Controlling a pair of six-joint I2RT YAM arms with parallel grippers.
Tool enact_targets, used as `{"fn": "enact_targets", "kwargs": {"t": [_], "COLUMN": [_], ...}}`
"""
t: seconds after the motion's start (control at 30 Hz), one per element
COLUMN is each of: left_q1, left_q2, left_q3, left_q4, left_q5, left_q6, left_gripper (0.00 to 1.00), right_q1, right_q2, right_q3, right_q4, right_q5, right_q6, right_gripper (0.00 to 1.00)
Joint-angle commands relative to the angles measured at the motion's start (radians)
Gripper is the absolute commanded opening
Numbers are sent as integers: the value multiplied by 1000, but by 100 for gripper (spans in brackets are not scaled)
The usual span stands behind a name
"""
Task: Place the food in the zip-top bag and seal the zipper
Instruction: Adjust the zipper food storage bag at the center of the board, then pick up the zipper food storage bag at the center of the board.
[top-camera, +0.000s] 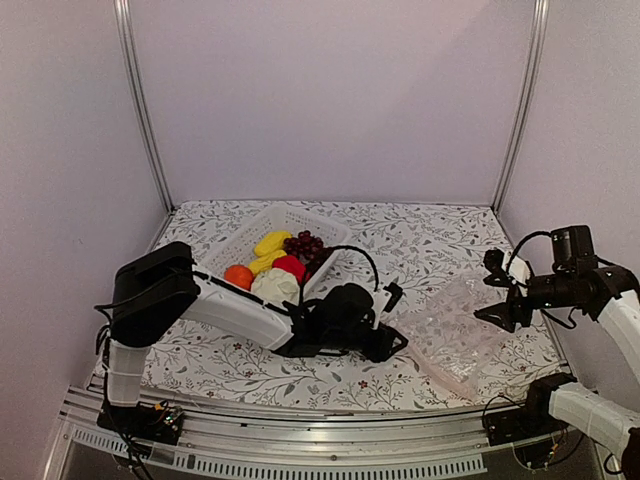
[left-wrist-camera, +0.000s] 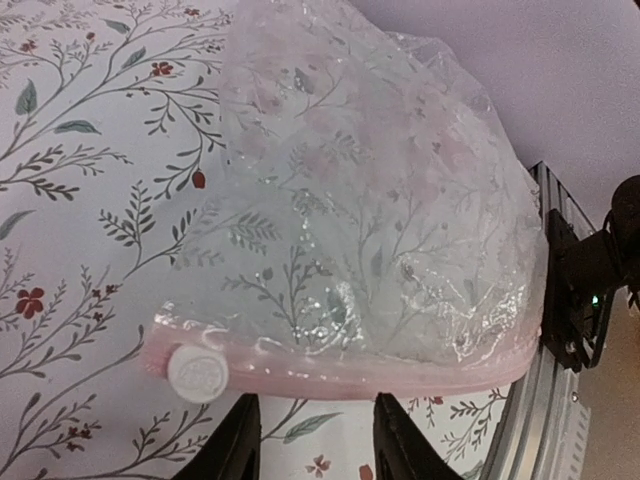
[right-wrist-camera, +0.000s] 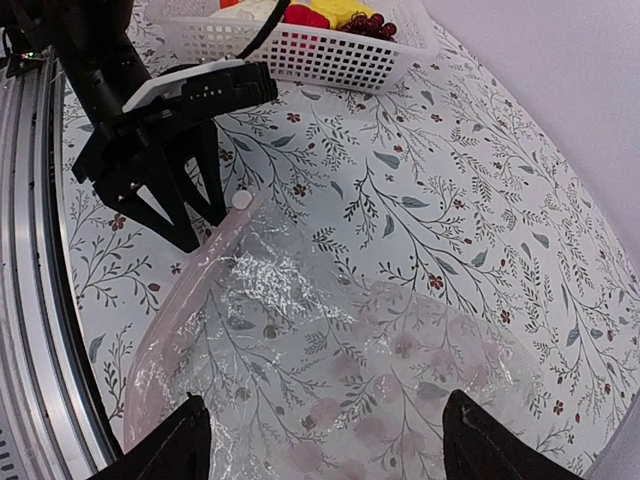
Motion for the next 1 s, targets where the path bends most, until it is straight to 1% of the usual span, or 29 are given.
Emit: {"fn": "enact_targets", "kwargs": {"t": [0.0, 0.07, 0.1, 0.17, 0.2, 0.33, 0.4, 0.5, 0.63, 0.8, 0.97], "left_q1": [14, 14, 13, 14, 14, 15, 15, 17, 20, 28, 35], "left_q2": [59, 77, 82, 78, 73, 66, 90, 137, 174, 210, 254], "left_q3": [17, 37, 43, 22, 1, -102, -116, -103, -85, -33, 32], "left_q4": [143, 134, 131, 146, 163, 305, 359, 416, 475, 467, 426], "left_q5": [50, 51, 54, 67, 71, 95, 110, 123, 122, 123, 110], "left_q6": [-38, -55, -70, -90, -100, -169, -195, -225, -245, -272, -297], "left_gripper": [37, 37, 40, 50, 53, 54, 50, 41, 37, 31, 23], "right_q1": [8, 16, 26, 46, 48, 49, 50, 50, 50, 50, 50], "right_q2": [15, 25, 31, 36, 35, 29, 30, 33, 38, 35, 34], "right_q3": [-8, -9, -9, -13, -15, -21, -25, -34, -36, -34, -27], "right_q4": [12, 10, 8, 11, 14, 19, 24, 41, 46, 47, 51], "right_q5": [-34, -39, -36, -7, 4, 2, -10, -11, -11, -2, -6], "right_q6": [2, 10, 15, 23, 24, 22, 27, 34, 38, 39, 47], "right_gripper": [78, 78, 77, 77, 77, 78, 78, 78, 78, 78, 78]}}
